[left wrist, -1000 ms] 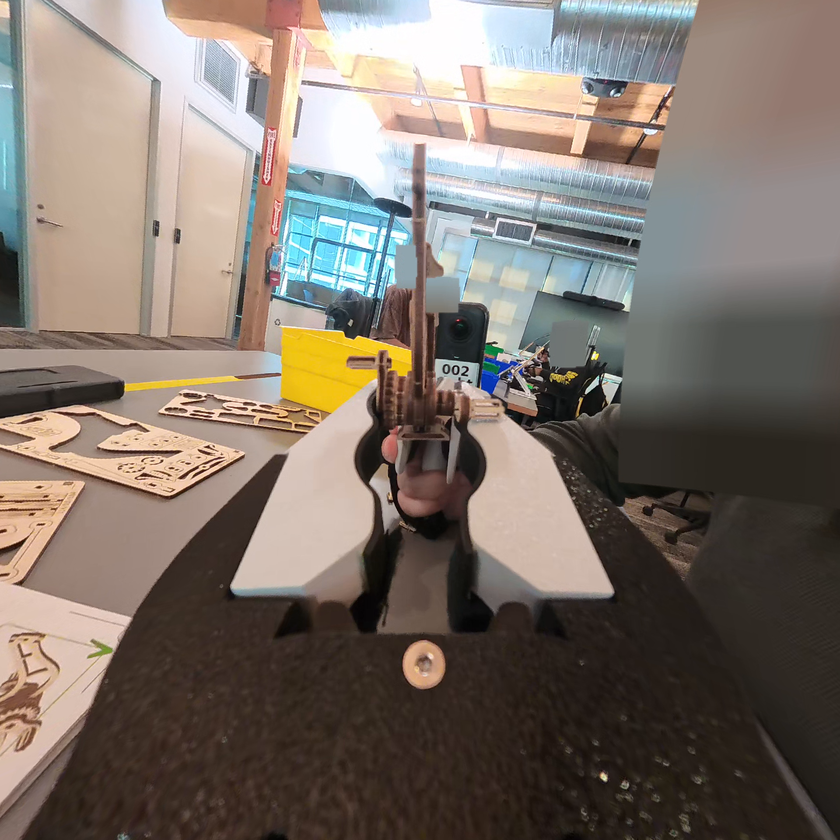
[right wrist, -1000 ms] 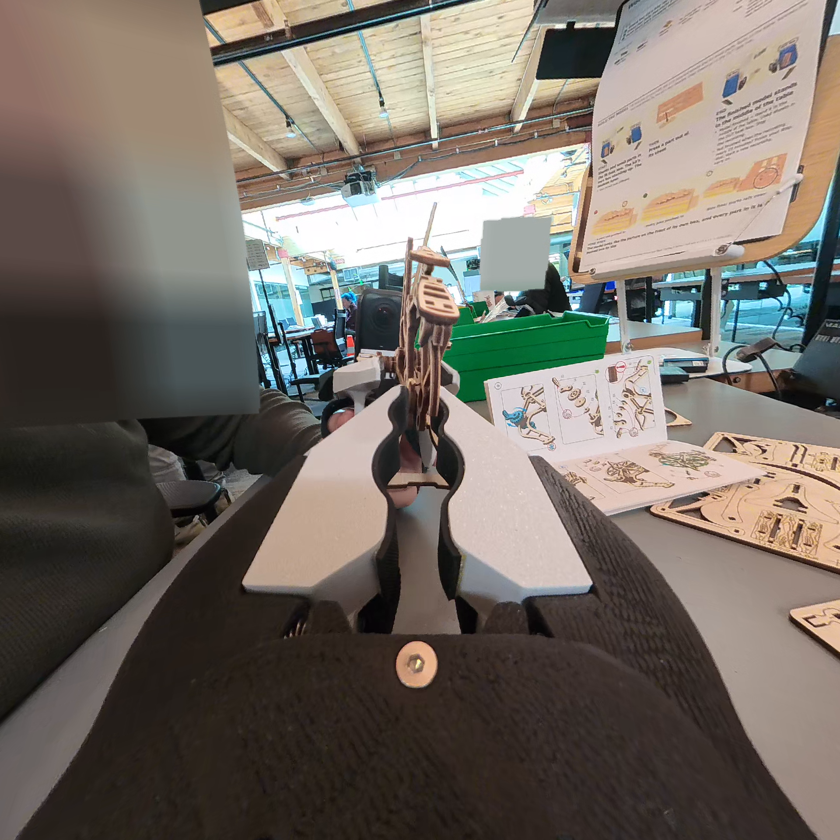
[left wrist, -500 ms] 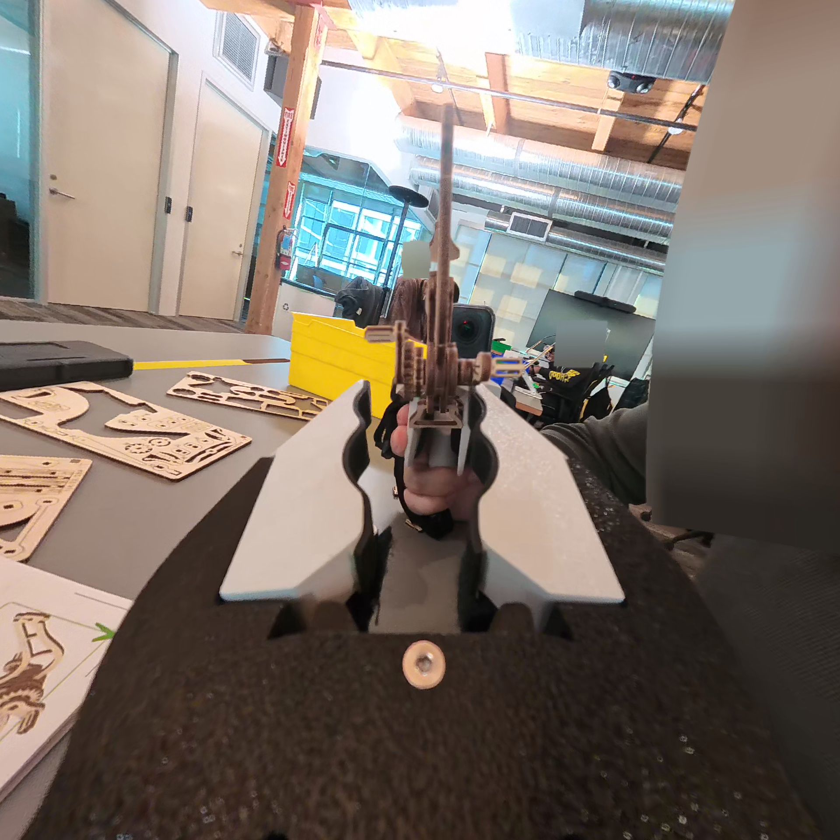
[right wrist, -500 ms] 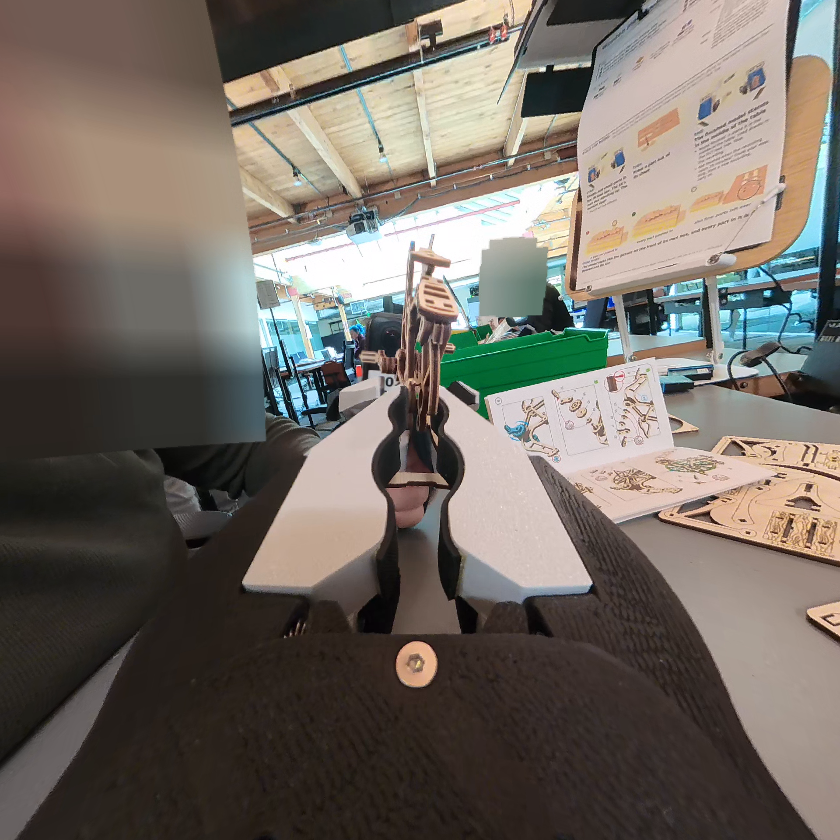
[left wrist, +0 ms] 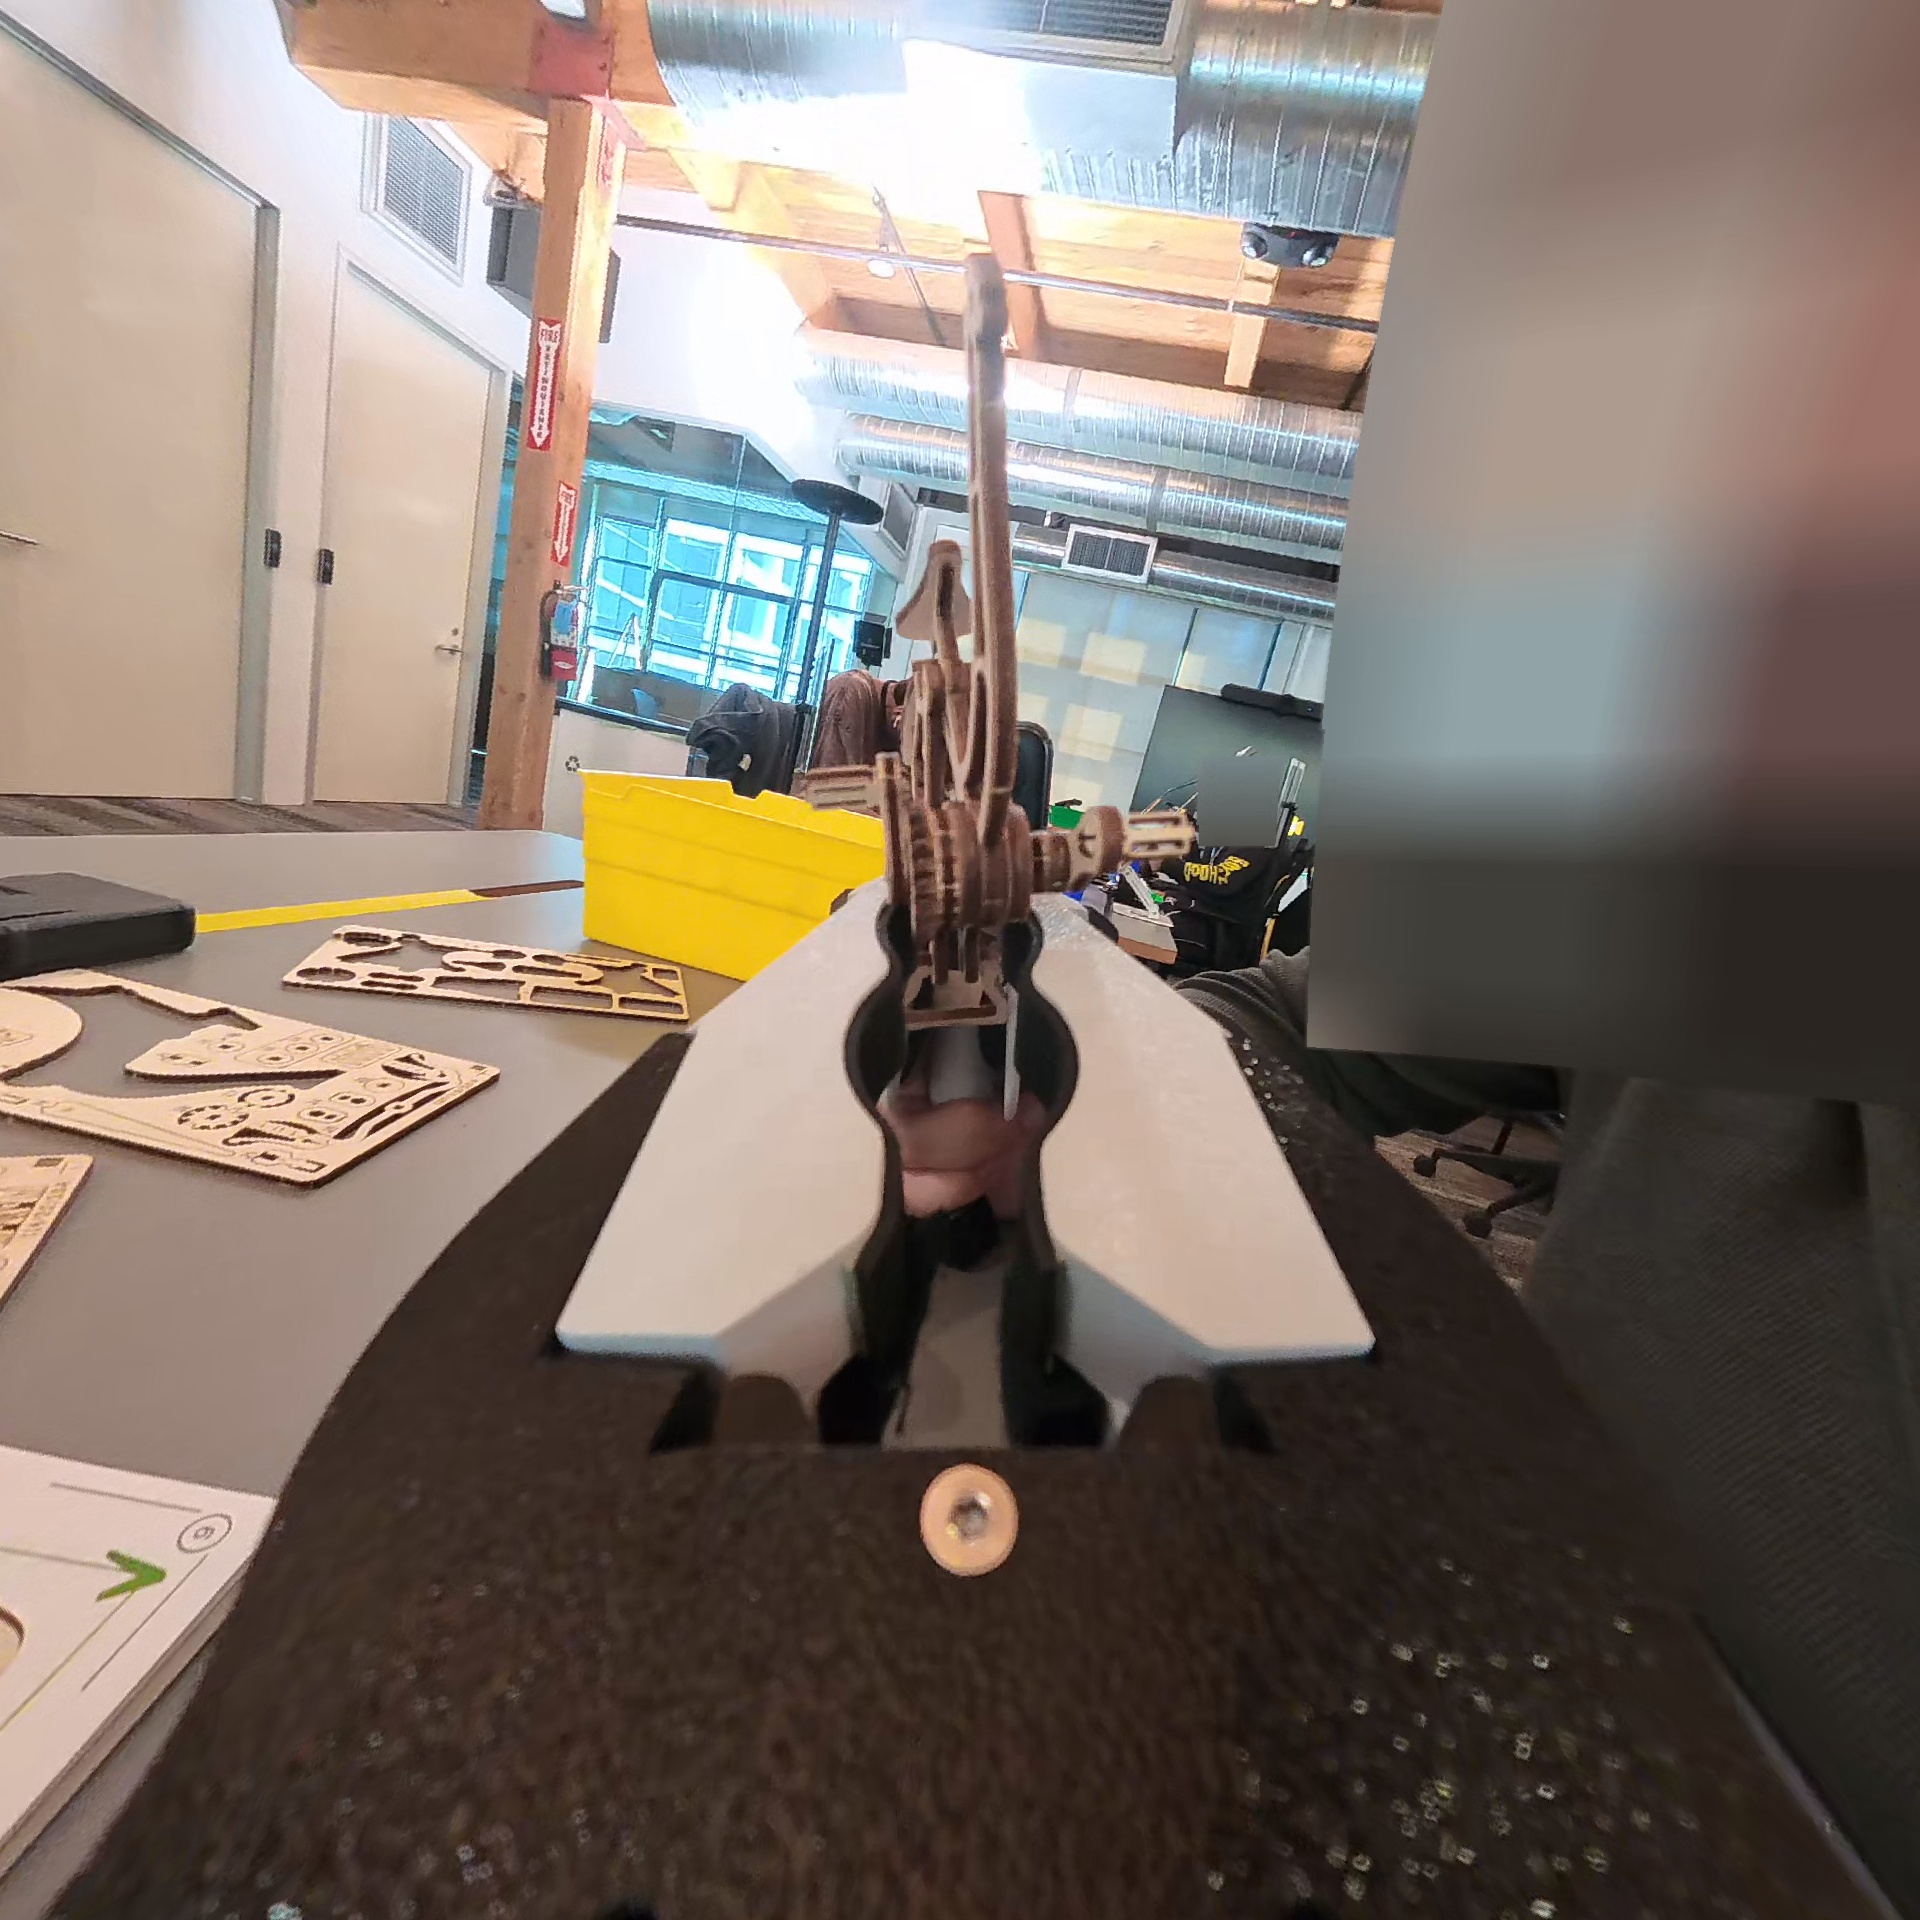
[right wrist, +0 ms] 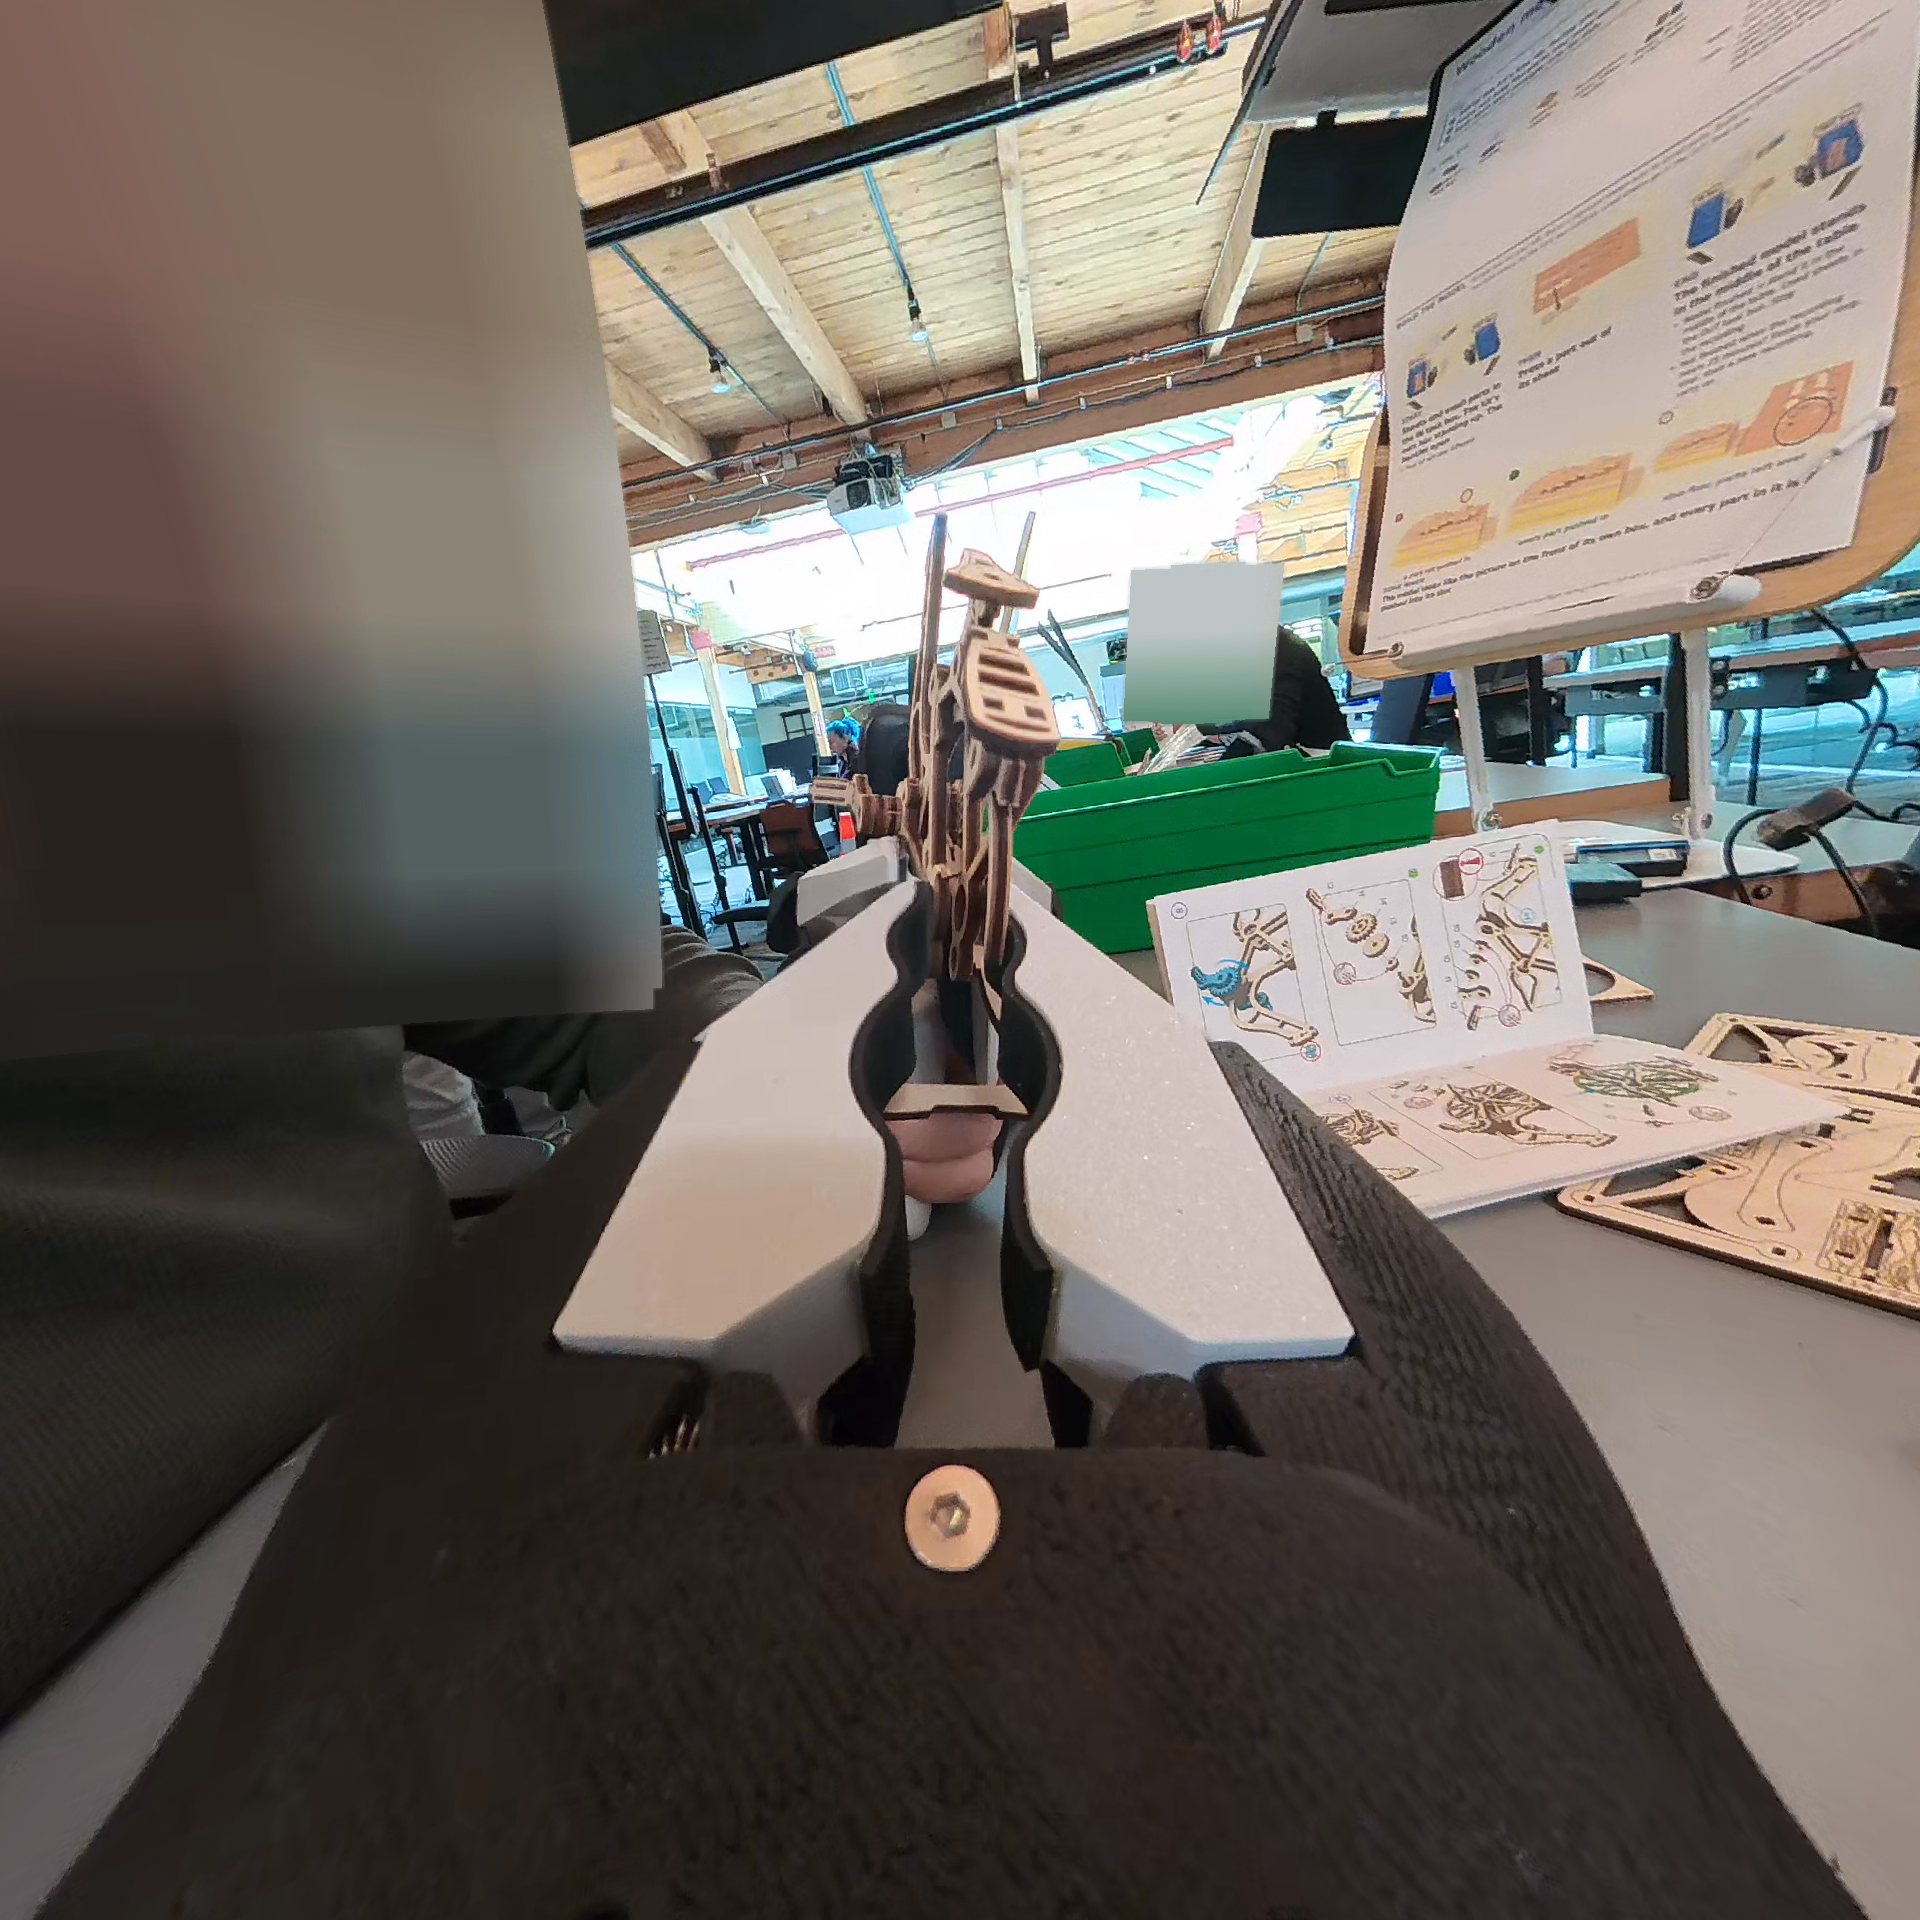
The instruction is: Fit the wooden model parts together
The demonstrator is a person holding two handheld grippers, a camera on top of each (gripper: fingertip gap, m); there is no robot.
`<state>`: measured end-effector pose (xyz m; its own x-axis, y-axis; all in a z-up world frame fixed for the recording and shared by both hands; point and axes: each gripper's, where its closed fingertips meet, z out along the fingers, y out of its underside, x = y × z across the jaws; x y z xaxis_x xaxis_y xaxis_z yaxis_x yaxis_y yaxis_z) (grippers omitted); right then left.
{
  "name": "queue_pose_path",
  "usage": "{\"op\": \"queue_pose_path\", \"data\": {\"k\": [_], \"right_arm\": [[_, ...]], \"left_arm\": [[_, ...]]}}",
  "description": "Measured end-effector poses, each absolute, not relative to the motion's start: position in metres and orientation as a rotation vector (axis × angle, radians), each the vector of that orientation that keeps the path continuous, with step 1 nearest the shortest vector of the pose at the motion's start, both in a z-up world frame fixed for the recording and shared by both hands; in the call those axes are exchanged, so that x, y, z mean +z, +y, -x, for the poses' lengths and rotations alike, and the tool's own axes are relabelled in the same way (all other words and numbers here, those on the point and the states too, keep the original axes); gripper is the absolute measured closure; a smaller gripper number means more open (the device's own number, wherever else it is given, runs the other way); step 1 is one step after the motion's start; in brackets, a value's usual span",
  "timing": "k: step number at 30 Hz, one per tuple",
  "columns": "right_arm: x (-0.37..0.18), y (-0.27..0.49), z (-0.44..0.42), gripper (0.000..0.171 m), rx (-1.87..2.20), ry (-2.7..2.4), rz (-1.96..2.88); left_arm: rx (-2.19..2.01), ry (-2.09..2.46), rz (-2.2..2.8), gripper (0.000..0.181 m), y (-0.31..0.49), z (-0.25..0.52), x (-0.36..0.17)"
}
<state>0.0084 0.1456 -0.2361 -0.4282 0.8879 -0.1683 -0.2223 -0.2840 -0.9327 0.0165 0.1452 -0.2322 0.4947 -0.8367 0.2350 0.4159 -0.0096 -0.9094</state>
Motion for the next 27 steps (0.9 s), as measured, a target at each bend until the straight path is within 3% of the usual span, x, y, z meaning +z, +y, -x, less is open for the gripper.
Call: {"op": "queue_pose_path", "data": {"k": [11,27], "right_arm": [[-0.2334,0.1494,-0.0108,0.159,1.808,-1.120,0.922],[-0.2365,0.1482,-0.0091,0.164,1.847,-1.146,0.960]], "left_arm": [[-1.050,0.452,1.273,0.172,0.1477,-0.0193,-0.2383],[-1.030,0.448,1.282,0.172,0.1483,-0.0188,-0.2390]]}}
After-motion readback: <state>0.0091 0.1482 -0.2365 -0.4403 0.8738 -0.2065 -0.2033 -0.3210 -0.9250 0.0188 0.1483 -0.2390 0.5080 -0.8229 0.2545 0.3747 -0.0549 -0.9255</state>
